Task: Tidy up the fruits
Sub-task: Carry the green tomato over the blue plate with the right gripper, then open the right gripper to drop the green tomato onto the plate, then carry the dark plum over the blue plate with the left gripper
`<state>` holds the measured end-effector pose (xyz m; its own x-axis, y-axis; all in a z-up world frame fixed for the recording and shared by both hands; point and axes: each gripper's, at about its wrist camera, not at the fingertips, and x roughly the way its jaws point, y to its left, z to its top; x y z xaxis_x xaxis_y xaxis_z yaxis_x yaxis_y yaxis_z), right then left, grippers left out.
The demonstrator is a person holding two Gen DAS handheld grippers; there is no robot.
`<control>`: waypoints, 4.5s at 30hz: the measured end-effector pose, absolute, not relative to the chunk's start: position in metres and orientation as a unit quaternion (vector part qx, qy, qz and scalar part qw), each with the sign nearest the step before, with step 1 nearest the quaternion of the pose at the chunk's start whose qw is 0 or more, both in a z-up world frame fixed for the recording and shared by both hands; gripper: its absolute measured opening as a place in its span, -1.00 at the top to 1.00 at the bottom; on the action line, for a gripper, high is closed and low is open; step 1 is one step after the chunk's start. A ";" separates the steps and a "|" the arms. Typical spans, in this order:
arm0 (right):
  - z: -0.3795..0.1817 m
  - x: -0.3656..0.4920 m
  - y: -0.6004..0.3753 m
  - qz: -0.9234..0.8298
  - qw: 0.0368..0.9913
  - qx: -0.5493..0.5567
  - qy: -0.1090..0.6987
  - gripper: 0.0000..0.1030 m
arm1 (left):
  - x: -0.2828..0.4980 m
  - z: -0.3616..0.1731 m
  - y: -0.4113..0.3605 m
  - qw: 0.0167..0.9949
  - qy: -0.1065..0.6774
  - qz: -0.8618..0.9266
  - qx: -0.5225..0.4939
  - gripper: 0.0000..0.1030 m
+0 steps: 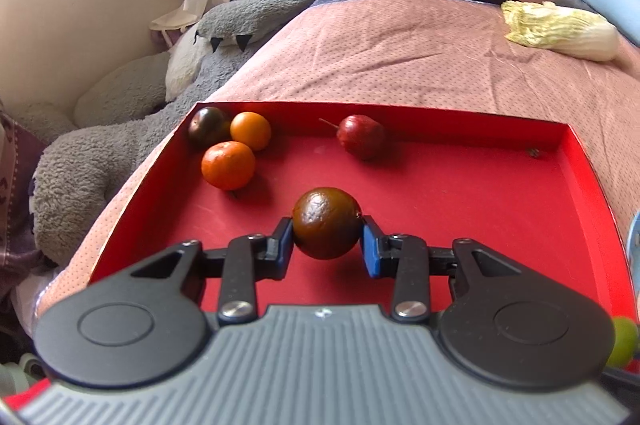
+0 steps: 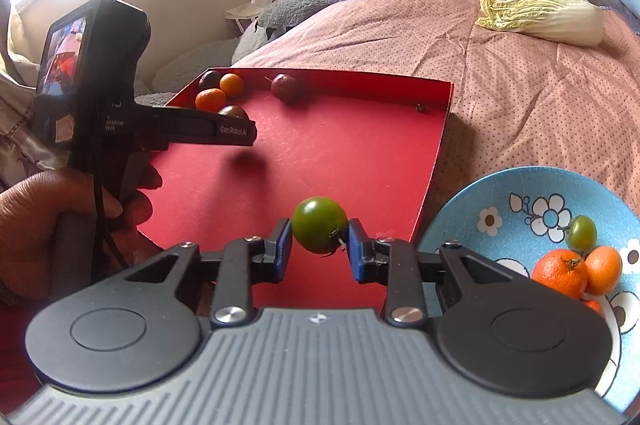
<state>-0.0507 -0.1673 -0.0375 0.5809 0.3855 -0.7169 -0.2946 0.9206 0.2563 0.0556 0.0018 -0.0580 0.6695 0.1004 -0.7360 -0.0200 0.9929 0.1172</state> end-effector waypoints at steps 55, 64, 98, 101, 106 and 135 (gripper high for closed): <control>-0.023 -0.096 -0.276 0.072 0.916 0.074 0.387 0.34 | -0.013 -0.049 -0.055 0.930 0.354 -0.062 0.082 0.25; -0.043 -0.086 -0.303 0.022 0.913 0.065 0.401 0.34 | -0.016 -0.047 -0.056 0.932 0.347 -0.079 0.076 0.25; -0.041 -0.094 -0.293 0.041 0.921 0.081 0.379 -0.25 | -0.014 -0.051 -0.059 0.928 0.355 -0.073 0.087 0.25; -0.040 -0.106 -0.288 0.050 0.922 0.078 0.375 -0.32 | -0.017 -0.051 -0.062 0.928 0.352 -0.077 0.095 0.25; -0.042 -0.119 -0.285 0.059 0.921 0.083 0.376 -0.44 | -0.019 -0.050 -0.065 0.928 0.350 -0.080 0.101 0.25; -0.032 -0.140 -0.332 -0.003 0.937 0.140 0.320 -0.47 | -0.059 -0.038 -0.156 0.913 0.328 -0.206 0.126 0.24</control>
<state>-0.1401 -0.3318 -0.0319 0.7951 0.0848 -0.6005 0.0948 0.9606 0.2612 -0.0595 -0.1562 -0.0375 0.6998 -0.2942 -0.6509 0.4593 0.8832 0.0947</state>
